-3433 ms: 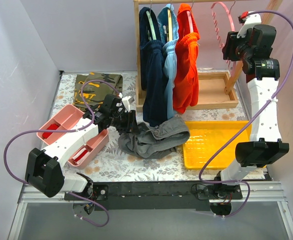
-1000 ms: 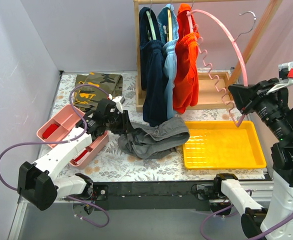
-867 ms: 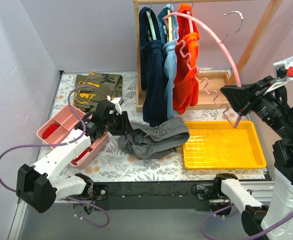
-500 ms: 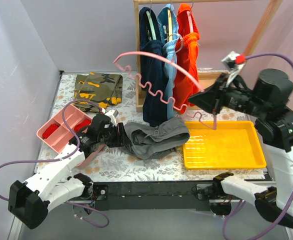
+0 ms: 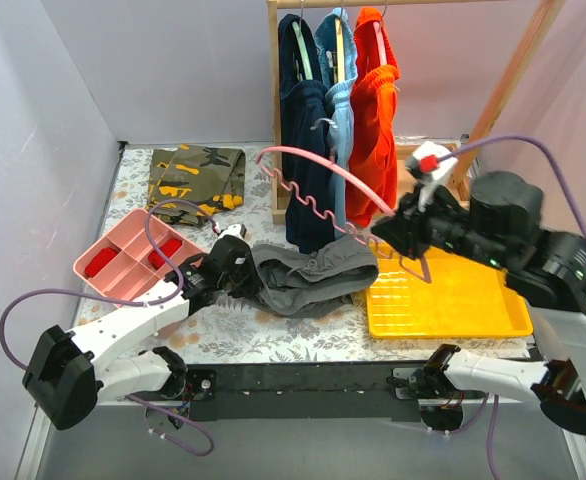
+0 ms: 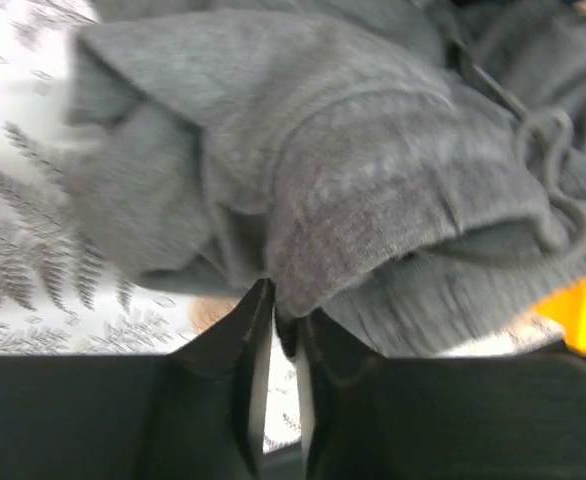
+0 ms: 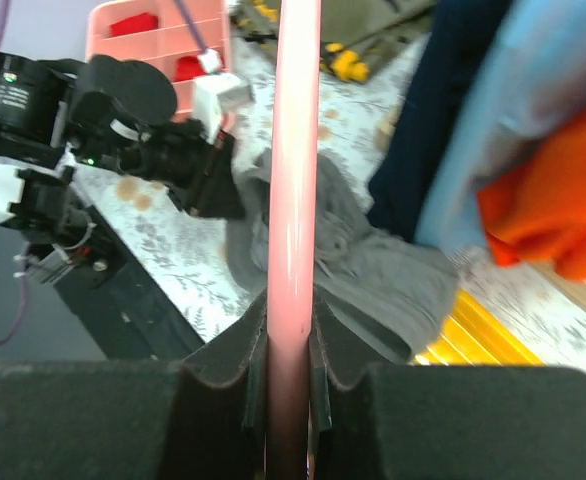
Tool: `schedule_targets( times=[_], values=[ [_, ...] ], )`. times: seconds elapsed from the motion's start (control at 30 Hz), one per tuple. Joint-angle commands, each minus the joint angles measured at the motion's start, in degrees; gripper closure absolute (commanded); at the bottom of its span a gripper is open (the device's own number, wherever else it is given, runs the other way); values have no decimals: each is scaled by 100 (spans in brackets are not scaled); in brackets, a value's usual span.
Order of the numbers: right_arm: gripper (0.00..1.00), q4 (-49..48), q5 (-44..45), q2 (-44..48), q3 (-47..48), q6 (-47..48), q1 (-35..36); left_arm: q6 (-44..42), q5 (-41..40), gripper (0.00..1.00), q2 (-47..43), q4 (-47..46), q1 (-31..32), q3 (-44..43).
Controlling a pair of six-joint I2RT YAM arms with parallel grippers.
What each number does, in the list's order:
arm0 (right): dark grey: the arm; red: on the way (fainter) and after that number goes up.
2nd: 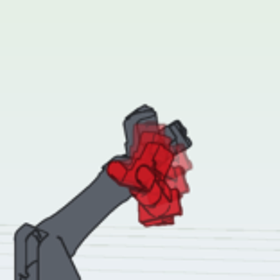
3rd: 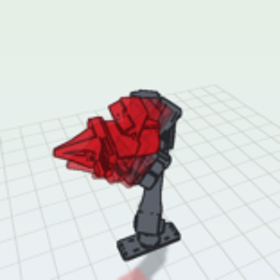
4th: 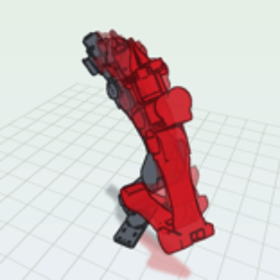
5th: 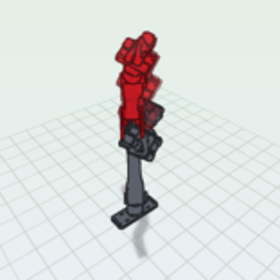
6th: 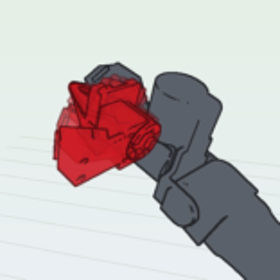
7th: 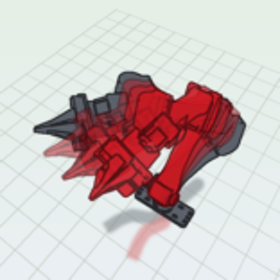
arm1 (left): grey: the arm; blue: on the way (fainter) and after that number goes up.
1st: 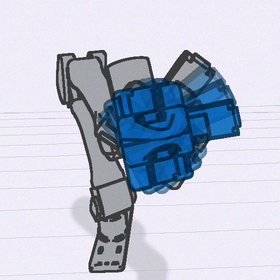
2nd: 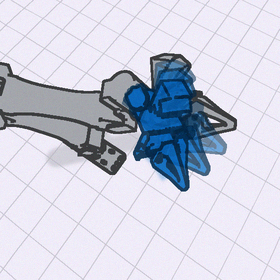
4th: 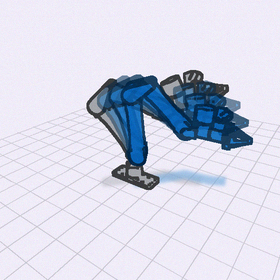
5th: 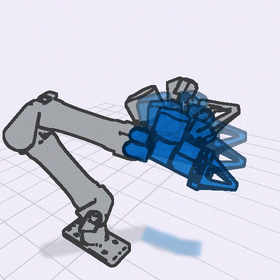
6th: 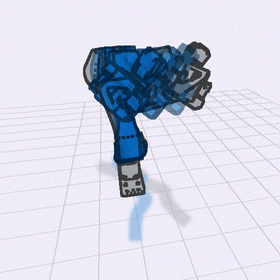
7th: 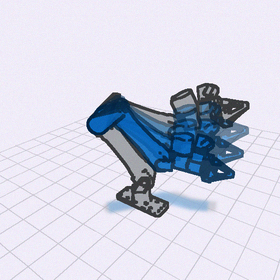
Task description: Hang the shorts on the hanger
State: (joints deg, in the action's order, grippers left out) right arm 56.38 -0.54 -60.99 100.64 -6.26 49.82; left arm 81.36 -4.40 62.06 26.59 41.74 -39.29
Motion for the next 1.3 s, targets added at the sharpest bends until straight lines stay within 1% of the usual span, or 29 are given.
schedule_targets(
  times=[0.0,0.1,0.2,0.3,0.4,0.43,0.5,0.57,0.63,0.8,0.97,1.03,1.17,1.2,1.27],
  values=[
    [99,-57,616,807,-290,-164,10,100,-729,94,191,-215,-409,-360],
    [99,162,616,1194,-623,-393,1,-199,-309,99,367,-329,-902,-465],
    [99,417,546,1537,-870,-578,10,-428,-167,100,561,-286,-1079,-764],
    [99,540,90,1713,-1274,-692,10,-569,96,100,780,-269,-1281,-1019],
    [99,489,-454,1757,-1722,-736,10,-691,282,100,930,-181,-1352,-1283],
    [99,410,-552,1792,-2019,-754,10,-709,387,100,974,-154,-1352,-1327],
    [99,102,-876,1801,-2293,-823,10,-779,432,100,1009,-49,-1361,-1441],
    [99,-152,-1018,1836,-2688,-859,10,-806,432,100,983,13,-1361,-1520],
    [99,-434,-1080,1836,-2874,-894,10,-859,616,100,957,101,-1361,-1555],
    [99,-847,-827,1810,-3260,-1008,10,-955,774,100,764,329,-1361,-1617],
    [99,-1533,-597,1889,-3656,-1105,19,-1227,871,100,623,689,-1361,-1740],
    [99,-1691,-667,1802,-3779,-1097,19,-1307,784,100,544,891,-1352,-1845],
    [99,-2331,-711,1810,-4122,-1149,150,-1456,511,100,403,1304,-1300,-2152],
    [99,-2429,-641,1836,-4175,-1140,177,-1526,511,100,403,1462,-1195,-2232],
    [99,-2745,-615,1924,-4412,-1140,255,-1562,151,100,429,1629,-976,-2468]
  ],
)
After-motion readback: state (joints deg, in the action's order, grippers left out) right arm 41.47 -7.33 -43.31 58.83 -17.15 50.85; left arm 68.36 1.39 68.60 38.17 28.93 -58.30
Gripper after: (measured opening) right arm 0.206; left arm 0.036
